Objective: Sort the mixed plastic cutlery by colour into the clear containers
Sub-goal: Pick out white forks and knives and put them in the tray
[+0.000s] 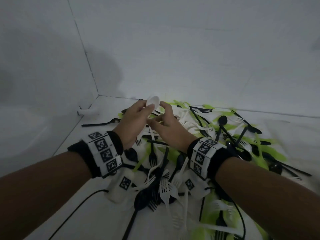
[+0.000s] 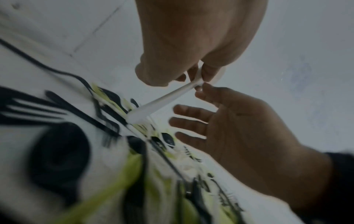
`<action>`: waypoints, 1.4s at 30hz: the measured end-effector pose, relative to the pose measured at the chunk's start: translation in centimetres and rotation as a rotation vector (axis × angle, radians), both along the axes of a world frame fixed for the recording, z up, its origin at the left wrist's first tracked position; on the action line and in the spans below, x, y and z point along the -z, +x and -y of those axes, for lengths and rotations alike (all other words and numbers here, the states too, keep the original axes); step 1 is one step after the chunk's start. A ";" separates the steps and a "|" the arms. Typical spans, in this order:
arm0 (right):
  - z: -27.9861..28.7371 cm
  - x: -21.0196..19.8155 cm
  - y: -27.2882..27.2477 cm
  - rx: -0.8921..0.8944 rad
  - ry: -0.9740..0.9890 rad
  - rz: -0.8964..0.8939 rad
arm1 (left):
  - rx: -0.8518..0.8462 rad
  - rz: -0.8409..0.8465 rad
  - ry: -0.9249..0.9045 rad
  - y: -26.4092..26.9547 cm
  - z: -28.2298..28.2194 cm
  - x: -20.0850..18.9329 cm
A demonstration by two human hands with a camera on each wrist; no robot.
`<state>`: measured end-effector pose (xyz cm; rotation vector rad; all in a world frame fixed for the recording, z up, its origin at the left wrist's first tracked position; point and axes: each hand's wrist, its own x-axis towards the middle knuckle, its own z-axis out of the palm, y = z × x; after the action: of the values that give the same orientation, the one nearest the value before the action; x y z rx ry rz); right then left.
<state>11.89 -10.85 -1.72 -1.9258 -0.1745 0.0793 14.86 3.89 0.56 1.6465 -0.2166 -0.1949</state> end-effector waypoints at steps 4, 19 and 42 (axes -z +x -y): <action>1.4 -0.1 -2.4 0.095 0.044 0.038 | 0.017 -0.088 -0.211 -1.1 2.7 -1.0; 19.1 -0.6 -16.1 0.372 -0.921 0.272 | 0.524 0.528 0.387 -7.6 14.8 1.1; 49.2 2.0 -32.5 0.324 -0.594 -0.067 | 0.876 0.414 1.010 -22.3 46.1 2.2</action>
<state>-20.59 -60.04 -3.67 -2.5132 0.2349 -0.0255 -7.40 -42.21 -1.63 2.4787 -1.3317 -0.7065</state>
